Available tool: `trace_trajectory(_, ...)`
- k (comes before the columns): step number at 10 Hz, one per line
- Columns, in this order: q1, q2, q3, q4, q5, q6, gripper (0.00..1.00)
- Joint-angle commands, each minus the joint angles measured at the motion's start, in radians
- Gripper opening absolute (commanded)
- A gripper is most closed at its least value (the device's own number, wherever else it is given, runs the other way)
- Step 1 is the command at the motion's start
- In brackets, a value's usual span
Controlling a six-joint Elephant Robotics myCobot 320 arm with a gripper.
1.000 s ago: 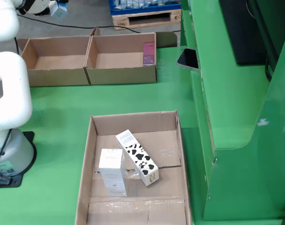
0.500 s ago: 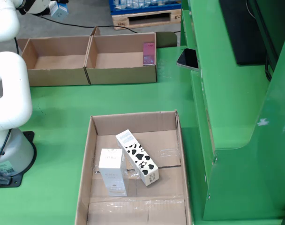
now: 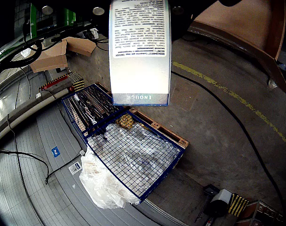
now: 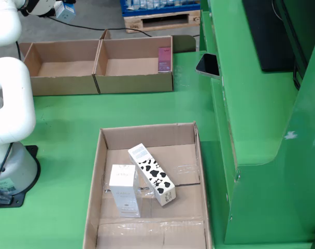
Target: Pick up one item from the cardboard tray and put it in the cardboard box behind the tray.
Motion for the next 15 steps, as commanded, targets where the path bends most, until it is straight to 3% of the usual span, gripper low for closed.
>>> trace_trajectory(1,0.006,0.032,0.028,0.012,-0.011,-0.001,0.0)
trace_trajectory(5,0.006,0.032,0.028,0.012,-0.011,-0.001,0.0)
trace_trajectory(6,0.004,0.038,0.028,0.012,-0.011,-0.21,0.0)
trace_trajectory(7,0.004,0.038,0.028,0.012,-0.011,-0.21,0.0)
trace_trajectory(8,-0.018,0.022,0.028,0.012,-0.011,-0.42,0.0)
trace_trajectory(9,-0.018,0.022,0.028,0.012,-0.011,-0.547,0.0)
trace_trajectory(10,-0.018,0.022,0.028,0.012,-0.011,-0.616,0.0)
trace_trajectory(15,-0.018,0.022,0.028,0.012,-0.011,-0.747,0.0)
